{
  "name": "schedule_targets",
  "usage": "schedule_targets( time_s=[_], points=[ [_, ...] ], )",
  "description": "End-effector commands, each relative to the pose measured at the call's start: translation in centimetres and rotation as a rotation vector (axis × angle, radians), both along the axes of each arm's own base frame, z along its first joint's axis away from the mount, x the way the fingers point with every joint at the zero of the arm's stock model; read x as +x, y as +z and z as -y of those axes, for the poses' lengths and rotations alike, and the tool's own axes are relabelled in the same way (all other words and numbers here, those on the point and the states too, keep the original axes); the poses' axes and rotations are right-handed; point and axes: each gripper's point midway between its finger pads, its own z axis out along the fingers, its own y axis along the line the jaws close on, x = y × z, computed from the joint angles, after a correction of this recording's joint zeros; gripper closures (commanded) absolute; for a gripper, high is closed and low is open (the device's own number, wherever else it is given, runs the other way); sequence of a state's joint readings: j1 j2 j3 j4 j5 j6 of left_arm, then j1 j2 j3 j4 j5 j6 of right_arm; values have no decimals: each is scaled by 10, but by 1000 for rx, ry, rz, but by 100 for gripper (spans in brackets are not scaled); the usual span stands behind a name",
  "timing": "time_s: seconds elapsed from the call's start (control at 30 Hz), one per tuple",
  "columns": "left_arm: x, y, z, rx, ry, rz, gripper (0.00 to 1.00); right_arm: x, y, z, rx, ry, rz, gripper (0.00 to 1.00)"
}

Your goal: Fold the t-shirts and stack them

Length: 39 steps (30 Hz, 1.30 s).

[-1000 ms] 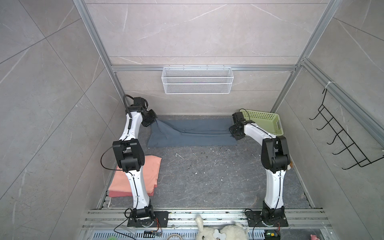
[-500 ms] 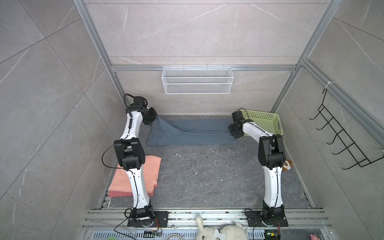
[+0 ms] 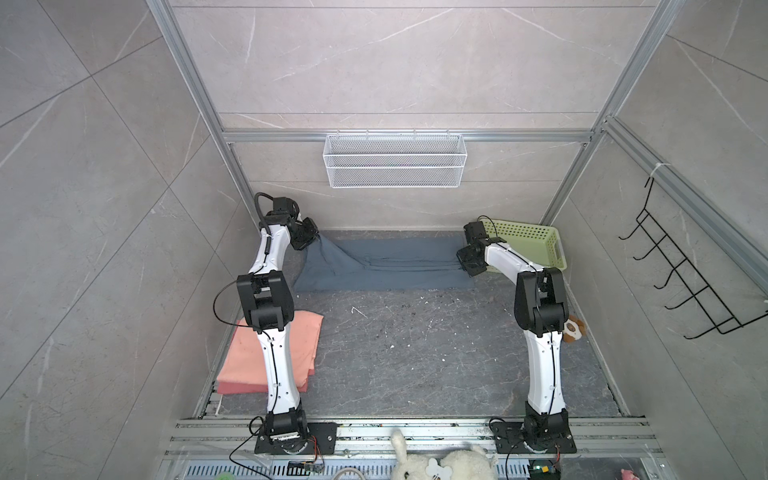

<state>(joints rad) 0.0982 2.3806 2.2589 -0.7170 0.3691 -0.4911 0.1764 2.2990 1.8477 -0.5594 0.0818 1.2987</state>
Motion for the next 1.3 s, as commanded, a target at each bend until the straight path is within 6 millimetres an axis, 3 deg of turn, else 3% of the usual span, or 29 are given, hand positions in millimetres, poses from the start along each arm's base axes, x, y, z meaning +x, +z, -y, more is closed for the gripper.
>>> schedule_targets(
  time_s=[0.0,0.17,0.43,0.57,0.77,0.87,1.03,1.1,1.13,1.27],
  points=[
    [16,1,-9,-22,46,40,100,0,-10,7,4,-26,-25,84],
    [31,-9,-15,-63,97,51,100,9,0,5,-6,16,15,64],
    [46,-12,-15,-131,142,84,100,19,18,3,-20,74,86,51],
    [46,-13,-18,-130,164,80,89,24,41,6,-56,95,174,46],
    [41,-11,-32,-108,210,75,58,24,60,-1,-73,181,217,45],
    [37,-10,-38,-101,228,69,47,20,64,-9,-75,218,221,45],
    [22,-2,-36,-88,217,52,43,14,67,-31,-77,289,221,45],
    [11,-3,-31,-93,206,29,42,14,64,-40,-70,306,219,45],
    [4,10,-27,-96,195,40,41,15,62,-47,-63,318,219,45],
    [-23,8,-7,-90,161,-9,40,24,58,-68,-78,399,234,44]
  ],
)
